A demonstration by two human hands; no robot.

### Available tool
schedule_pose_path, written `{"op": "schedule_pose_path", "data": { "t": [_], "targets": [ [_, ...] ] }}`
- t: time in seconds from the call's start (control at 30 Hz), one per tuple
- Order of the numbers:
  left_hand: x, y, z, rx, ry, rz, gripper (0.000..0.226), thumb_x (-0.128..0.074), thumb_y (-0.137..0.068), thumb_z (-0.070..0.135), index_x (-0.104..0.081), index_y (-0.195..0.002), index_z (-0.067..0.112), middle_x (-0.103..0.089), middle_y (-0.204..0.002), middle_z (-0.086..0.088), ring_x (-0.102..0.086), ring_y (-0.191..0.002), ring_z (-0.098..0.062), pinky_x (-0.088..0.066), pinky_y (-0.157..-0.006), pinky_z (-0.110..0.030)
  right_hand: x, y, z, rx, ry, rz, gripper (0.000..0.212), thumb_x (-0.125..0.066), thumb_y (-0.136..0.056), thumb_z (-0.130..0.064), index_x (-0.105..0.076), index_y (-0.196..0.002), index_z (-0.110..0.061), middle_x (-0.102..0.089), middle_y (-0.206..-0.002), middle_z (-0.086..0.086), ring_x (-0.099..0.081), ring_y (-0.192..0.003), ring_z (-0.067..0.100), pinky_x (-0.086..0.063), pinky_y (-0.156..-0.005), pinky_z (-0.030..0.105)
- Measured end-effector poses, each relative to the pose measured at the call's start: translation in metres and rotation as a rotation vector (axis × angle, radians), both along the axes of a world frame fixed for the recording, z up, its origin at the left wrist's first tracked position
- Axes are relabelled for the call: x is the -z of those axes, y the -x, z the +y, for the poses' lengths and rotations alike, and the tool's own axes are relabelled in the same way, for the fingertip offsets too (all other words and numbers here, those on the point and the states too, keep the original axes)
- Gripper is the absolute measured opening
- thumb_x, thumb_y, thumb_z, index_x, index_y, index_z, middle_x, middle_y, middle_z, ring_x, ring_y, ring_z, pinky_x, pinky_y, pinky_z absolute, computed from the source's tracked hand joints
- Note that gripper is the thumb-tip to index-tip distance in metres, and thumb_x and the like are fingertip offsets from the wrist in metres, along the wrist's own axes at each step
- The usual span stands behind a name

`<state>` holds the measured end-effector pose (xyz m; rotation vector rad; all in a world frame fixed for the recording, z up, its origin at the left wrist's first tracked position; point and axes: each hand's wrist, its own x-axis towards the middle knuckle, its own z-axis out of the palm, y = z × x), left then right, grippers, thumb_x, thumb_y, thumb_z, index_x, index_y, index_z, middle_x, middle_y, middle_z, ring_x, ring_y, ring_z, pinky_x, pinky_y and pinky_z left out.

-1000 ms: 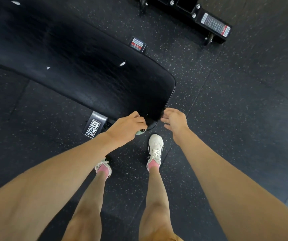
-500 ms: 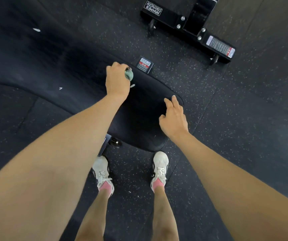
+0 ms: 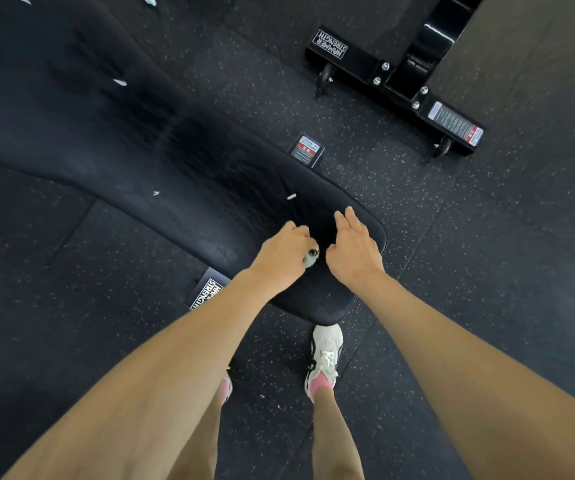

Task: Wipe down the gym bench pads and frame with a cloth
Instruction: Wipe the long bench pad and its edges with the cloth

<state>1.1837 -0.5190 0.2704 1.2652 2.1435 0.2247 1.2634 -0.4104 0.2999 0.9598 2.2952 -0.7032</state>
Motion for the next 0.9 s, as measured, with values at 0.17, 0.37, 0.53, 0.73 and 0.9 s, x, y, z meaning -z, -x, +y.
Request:
{"op": "schedule_pose_path", "data": {
  "t": [0.17,0.37,0.53,0.73,0.9],
  "targets": [
    [-0.006,0.039,-0.028,-0.263,-0.220,-0.045,0.046,-0.048,-0.078,-0.012,-0.065,-0.115,0.010,-0.057,-0.108,-0.010,-0.045,-0.102,-0.028,-0.047,-0.079,-0.048,0.002,0.006,-0.017,-0.012,-0.031,0.007,0.065,-0.044,-0.096,-0.008,-0.013,-0.153,-0.006,-0.001,-0.161,0.011,-0.012,-0.147,0.026,-0.021,-0.116,0.037],
    [0.004,0.100,0.005,-0.547,-0.170,0.082,0.041,-0.047,-0.086,-0.008,-0.060,-0.121,0.006,-0.051,-0.119,-0.013,-0.042,-0.110,-0.028,-0.042,-0.084,-0.033,0.008,0.021,-0.040,0.030,-0.053,0.010,0.062,-0.046,-0.095,-0.008,-0.019,-0.150,-0.002,-0.004,-0.160,0.015,-0.013,-0.147,0.028,-0.022,-0.117,0.040],
    [0.012,0.049,0.020,-0.418,-0.178,0.040,0.040,-0.057,-0.085,-0.004,-0.057,-0.124,0.006,-0.049,-0.123,-0.009,-0.039,-0.114,-0.025,-0.046,-0.084,-0.031,0.008,0.020,-0.041,0.091,-0.080,0.036,0.052,-0.047,-0.091,-0.002,-0.036,-0.142,0.000,-0.016,-0.158,0.016,-0.036,-0.135,0.031,-0.028,-0.113,0.040],
    [0.004,0.032,0.017,-0.121,-0.076,-0.014,0.028,-0.056,-0.088,0.001,-0.063,-0.114,0.009,-0.051,-0.118,-0.007,-0.041,-0.111,-0.023,-0.048,-0.081,-0.031,-0.002,0.015,-0.028,0.134,-0.062,0.040,0.050,-0.045,-0.090,0.002,-0.037,-0.140,0.000,-0.019,-0.158,0.014,-0.038,-0.133,0.032,-0.031,-0.107,0.036],
    [-0.004,0.052,-0.027,-0.254,-0.188,-0.160,0.037,-0.052,-0.081,-0.009,-0.068,-0.109,0.009,-0.057,-0.107,-0.010,-0.048,-0.101,-0.025,-0.044,-0.087,-0.038,-0.007,0.025,-0.027,0.154,-0.073,0.049,0.056,-0.045,-0.093,0.001,-0.030,-0.147,-0.002,-0.018,-0.158,0.014,-0.033,-0.138,0.031,-0.030,-0.110,0.035]
  ]
}}
